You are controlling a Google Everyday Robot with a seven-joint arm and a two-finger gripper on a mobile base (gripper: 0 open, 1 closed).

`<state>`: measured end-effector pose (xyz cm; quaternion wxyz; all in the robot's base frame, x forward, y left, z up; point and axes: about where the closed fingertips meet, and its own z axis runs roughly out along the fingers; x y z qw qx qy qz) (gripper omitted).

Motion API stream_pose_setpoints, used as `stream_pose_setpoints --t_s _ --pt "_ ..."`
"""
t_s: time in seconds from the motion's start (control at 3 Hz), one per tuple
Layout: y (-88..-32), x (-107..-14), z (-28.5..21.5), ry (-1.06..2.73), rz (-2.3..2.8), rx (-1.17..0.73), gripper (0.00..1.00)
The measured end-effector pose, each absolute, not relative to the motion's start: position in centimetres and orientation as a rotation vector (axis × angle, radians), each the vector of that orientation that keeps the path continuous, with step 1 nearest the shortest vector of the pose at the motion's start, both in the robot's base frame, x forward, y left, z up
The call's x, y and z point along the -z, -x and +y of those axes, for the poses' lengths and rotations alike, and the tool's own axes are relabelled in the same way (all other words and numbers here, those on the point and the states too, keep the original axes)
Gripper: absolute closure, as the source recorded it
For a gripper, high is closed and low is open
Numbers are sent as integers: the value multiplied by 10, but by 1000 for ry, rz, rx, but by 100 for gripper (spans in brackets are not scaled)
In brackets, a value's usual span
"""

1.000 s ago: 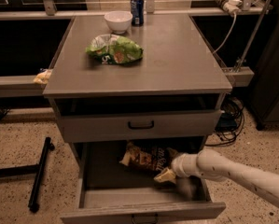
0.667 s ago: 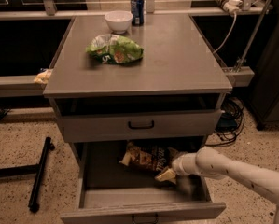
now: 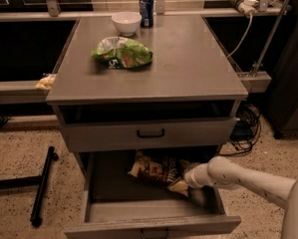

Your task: Pick brown chip bag from middle drawer and place on counter

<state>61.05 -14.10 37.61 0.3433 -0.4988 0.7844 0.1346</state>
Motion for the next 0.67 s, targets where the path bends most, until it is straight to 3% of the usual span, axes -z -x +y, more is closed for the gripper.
stream_pose_setpoints --t_s 0.67 --pt "-598 -389 -148 1237 2030 -367 83"
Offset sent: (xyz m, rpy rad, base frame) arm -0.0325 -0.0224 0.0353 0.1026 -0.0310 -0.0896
